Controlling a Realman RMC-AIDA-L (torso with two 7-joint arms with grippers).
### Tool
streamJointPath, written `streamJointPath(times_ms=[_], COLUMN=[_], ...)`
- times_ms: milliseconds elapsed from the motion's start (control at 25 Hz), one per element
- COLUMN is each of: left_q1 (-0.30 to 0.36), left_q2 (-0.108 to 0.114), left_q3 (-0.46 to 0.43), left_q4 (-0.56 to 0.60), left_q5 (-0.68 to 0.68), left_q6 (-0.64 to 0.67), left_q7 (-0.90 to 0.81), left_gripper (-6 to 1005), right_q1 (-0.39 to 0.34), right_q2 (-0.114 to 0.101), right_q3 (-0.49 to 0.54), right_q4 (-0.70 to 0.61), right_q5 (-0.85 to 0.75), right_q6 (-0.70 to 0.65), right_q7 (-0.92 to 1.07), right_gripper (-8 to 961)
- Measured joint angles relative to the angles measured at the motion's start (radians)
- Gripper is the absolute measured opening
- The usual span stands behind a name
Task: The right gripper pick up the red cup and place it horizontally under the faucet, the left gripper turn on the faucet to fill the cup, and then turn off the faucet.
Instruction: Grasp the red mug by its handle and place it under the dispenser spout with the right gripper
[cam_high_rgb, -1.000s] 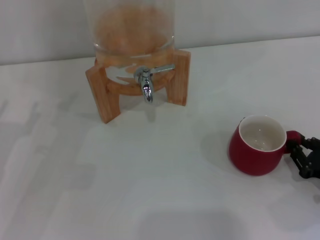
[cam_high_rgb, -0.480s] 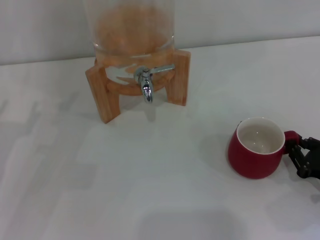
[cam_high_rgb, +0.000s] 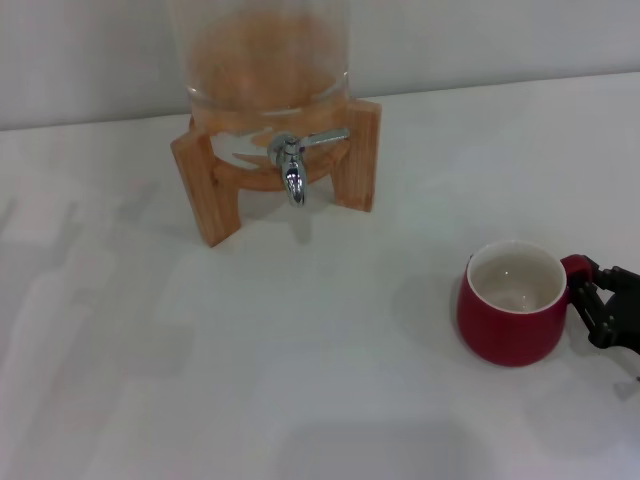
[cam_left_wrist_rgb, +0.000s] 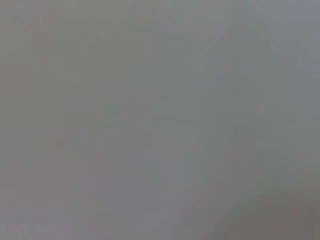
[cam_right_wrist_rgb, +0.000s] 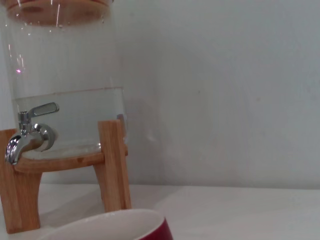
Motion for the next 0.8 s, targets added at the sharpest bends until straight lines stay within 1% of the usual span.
streamJointPath(times_ms=[480, 800], left_q1=[-0.001, -0.001], left_q2=[0.0, 0.0], left_q3=[0.005, 0.03], left_q4=[0.001, 0.04], left_q5=[-0.001, 0.0], left_q6=[0.018, 0.067], left_q7=[-0.014, -0.014], left_gripper=[829, 829], right_q1=[0.004, 0.015], right_q2=[0.002, 0.0], right_q3=[-0.011, -0.011], right_q4=[-0.018, -0.031], right_q5=[0.0, 0.0], right_q6=[0.008, 0.008], right_q7=[0.041, 0.069], right_gripper=[138, 137])
